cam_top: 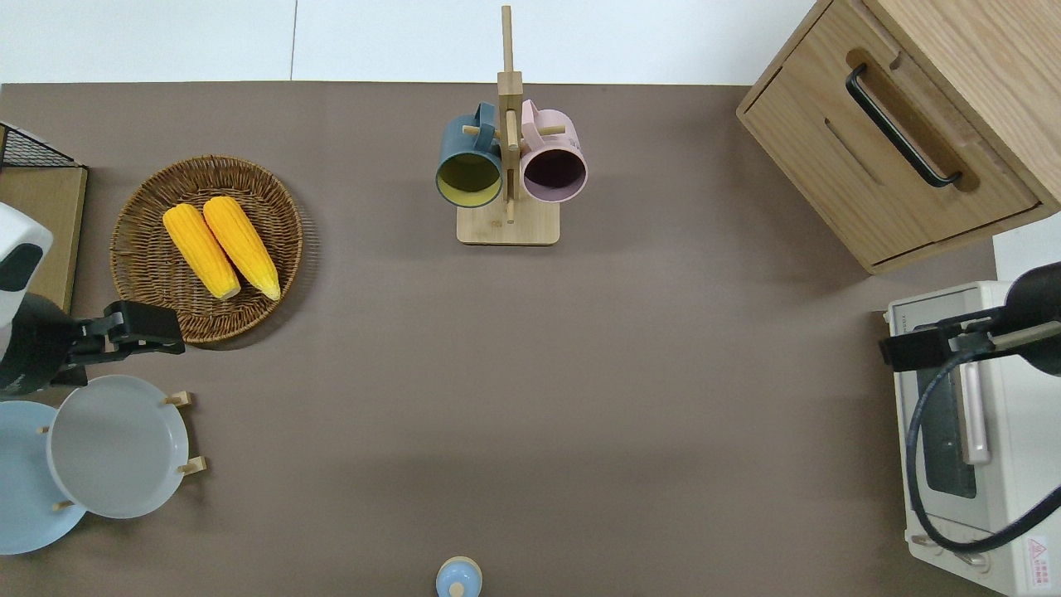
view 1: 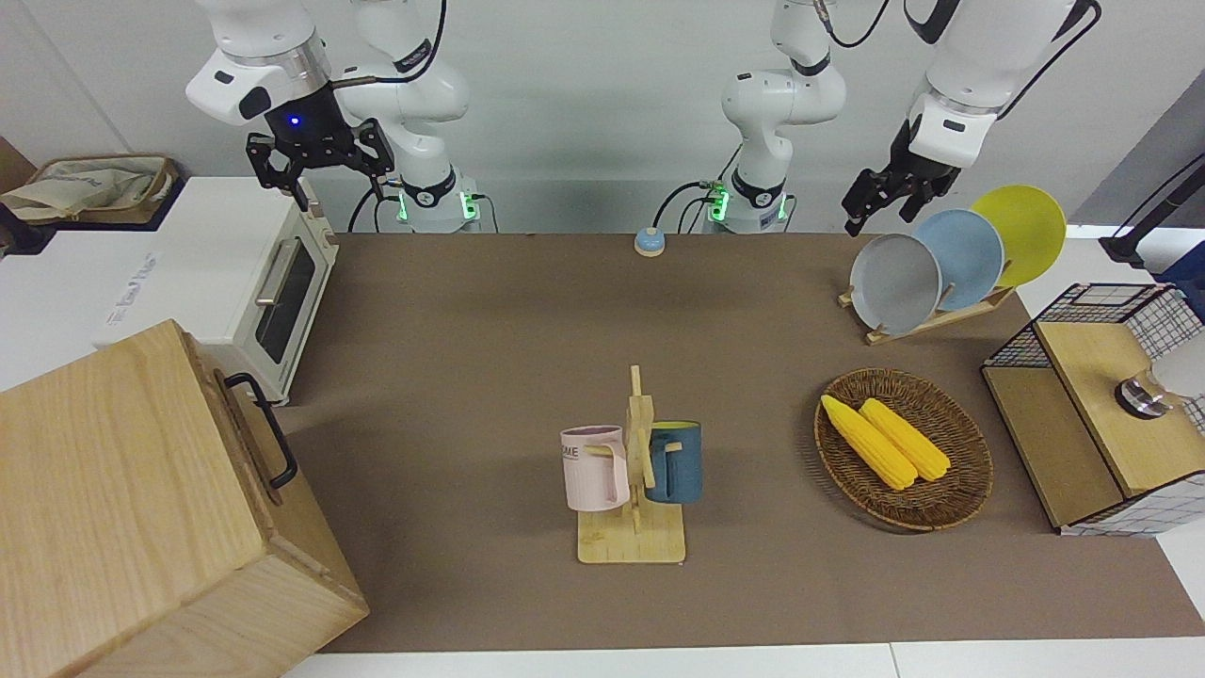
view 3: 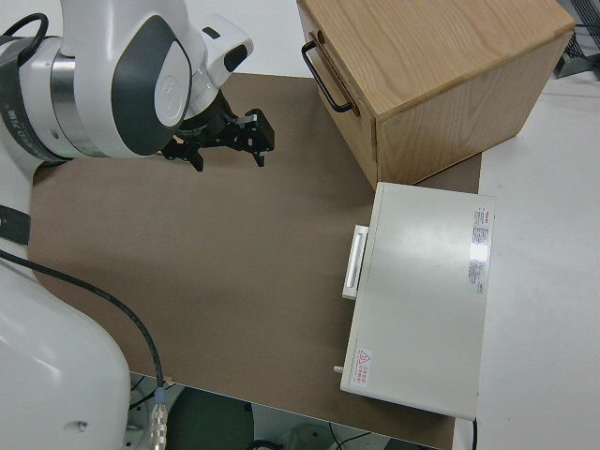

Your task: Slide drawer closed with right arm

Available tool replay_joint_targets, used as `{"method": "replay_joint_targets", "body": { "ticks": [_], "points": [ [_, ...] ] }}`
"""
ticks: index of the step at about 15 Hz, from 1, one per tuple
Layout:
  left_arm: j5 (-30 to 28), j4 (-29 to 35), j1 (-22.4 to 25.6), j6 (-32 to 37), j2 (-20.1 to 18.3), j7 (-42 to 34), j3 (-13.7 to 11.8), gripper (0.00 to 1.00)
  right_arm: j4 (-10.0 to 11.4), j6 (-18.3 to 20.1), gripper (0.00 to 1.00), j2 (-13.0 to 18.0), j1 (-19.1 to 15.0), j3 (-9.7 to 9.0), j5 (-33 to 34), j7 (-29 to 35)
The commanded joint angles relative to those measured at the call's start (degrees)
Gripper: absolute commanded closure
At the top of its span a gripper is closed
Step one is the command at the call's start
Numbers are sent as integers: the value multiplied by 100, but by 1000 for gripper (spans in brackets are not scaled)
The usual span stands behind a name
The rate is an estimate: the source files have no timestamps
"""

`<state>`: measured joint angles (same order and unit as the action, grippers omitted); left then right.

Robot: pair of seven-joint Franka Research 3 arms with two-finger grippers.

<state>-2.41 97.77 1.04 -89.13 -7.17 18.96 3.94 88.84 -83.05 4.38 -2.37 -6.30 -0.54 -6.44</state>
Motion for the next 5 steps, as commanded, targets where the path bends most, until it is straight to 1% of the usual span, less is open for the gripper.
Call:
{"method": "replay_joint_targets", "body": {
  "ticks": [1,5],
  "points": [
    [-5,-21,-7,89,-48,-51,-25,7,-33,52,11,19,79,67,-25,-129],
    [-5,-21,-7,89,-48,-51,-25,7,-33,52,11,1,61,76,-25,-120]
  ]
}}
